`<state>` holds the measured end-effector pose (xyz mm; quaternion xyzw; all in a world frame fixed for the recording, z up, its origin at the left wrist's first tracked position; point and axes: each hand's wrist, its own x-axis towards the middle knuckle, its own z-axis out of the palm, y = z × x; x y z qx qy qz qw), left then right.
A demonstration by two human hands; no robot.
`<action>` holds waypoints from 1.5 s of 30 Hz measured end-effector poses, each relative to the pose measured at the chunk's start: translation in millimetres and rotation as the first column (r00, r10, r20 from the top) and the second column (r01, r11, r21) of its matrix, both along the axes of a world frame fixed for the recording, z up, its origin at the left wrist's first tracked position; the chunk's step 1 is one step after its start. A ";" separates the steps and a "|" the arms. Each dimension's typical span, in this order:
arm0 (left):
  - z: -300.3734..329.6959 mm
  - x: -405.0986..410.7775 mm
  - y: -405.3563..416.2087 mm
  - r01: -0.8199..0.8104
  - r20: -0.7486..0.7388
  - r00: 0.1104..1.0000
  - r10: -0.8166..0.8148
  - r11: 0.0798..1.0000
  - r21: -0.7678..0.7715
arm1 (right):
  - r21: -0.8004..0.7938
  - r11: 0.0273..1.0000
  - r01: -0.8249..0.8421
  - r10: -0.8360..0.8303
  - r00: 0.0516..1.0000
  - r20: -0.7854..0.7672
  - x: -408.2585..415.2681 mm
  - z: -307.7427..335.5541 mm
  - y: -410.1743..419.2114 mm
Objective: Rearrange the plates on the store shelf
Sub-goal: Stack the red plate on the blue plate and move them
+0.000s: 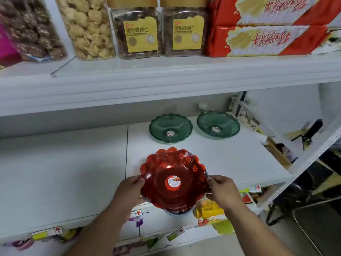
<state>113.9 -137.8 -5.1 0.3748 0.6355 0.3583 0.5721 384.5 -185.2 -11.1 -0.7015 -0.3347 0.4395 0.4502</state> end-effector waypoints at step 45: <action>-45.7 69.6 61.0 -0.012 0.024 1.000 0.014 0.995 -0.095 | -0.169 0.980 -0.106 0.138 0.972 0.190 69.6 -29.7 75.2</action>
